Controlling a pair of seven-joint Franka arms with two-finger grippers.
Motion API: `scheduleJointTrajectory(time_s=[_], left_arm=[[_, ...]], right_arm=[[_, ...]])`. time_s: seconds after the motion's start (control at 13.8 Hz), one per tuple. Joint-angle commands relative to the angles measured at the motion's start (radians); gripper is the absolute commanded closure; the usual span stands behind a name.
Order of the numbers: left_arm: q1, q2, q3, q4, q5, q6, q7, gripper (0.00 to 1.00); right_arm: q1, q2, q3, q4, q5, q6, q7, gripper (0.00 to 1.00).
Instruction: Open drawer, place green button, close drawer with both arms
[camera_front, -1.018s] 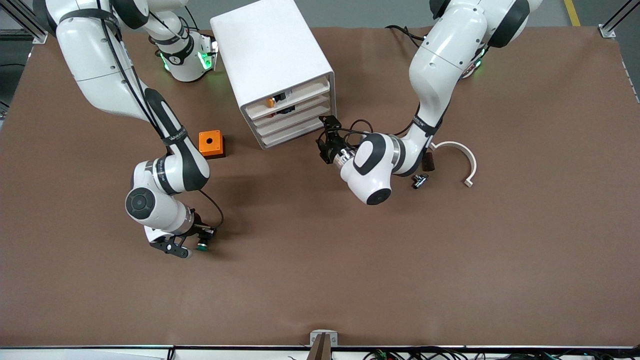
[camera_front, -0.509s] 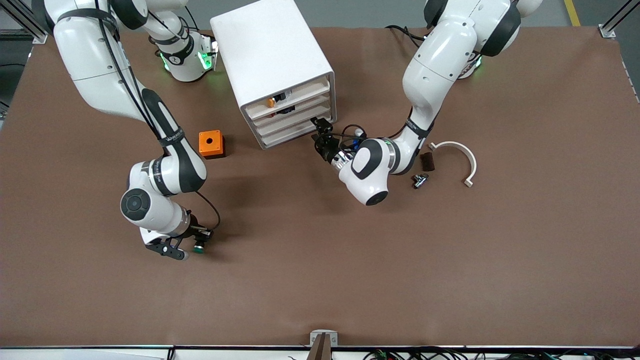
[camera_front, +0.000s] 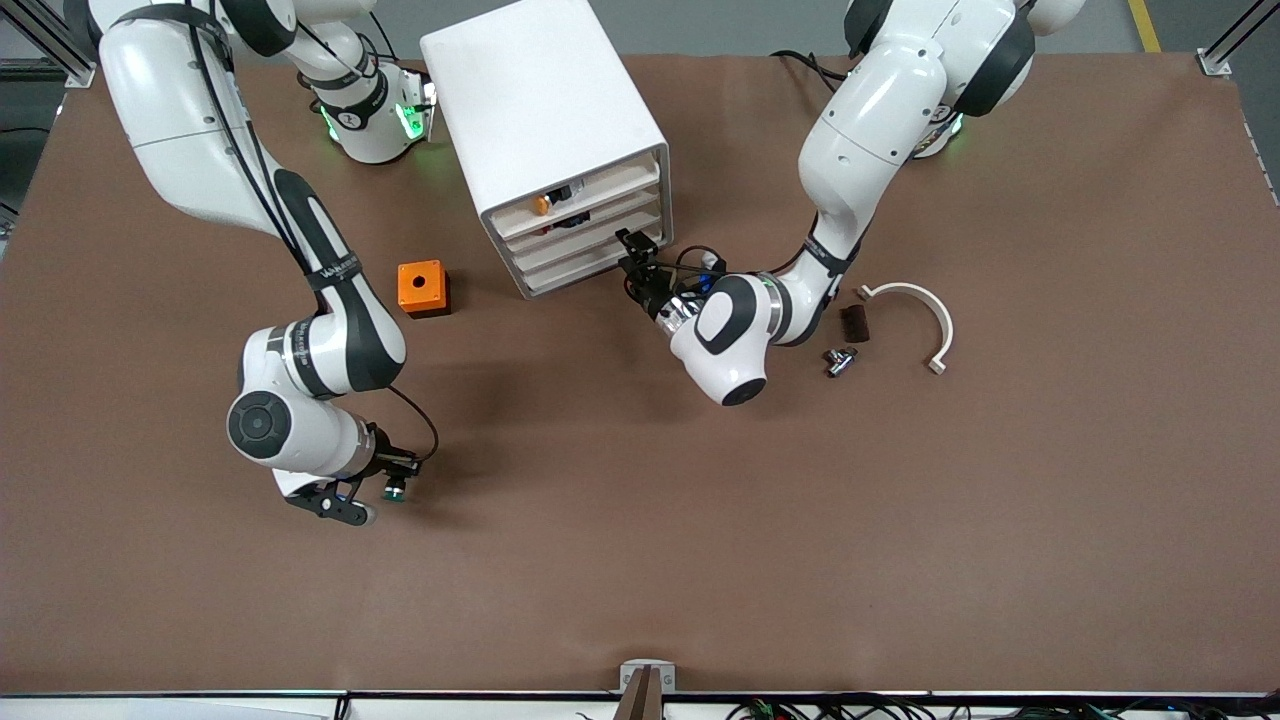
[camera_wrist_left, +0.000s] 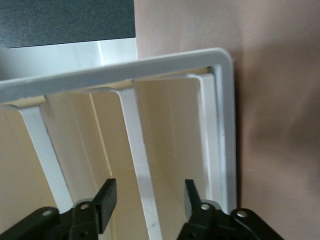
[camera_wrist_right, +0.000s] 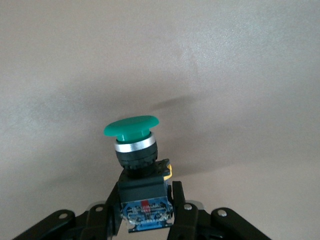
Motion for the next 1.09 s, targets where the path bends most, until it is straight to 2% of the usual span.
scheduleJointTrajectory(time_s=[0.0,0.15,0.29,0.51,0.65,1.02], left_arm=[[-0.023,0.012,-0.003,0.020,-0.034,-0.013,-0.019,0.48],[-0.027,0.014,-0.003,0.017,-0.040,-0.011,-0.017,0.72],[-0.025,0.018,-0.003,0.018,-0.042,-0.011,-0.017,0.84],[-0.025,0.017,-0.001,0.018,-0.040,-0.011,-0.016,0.92],[-0.007,0.012,-0.001,0.023,-0.040,-0.011,-0.014,0.93],[0.082,0.018,0.010,0.067,-0.059,-0.008,-0.008,0.93]], right_arm=[[0.010,-0.019,0.012,0.034,-0.003,-0.077,0.039,1.00],[0.022,-0.019,0.012,0.077,-0.003,-0.149,0.068,1.00],[0.025,-0.019,0.012,0.113,-0.002,-0.207,0.076,1.00],[0.033,-0.019,0.013,0.148,0.000,-0.267,0.103,1.00],[0.039,-0.028,0.019,0.151,0.006,-0.314,0.163,1.00],[0.103,-0.064,0.022,0.151,0.021,-0.335,0.313,1.00]])
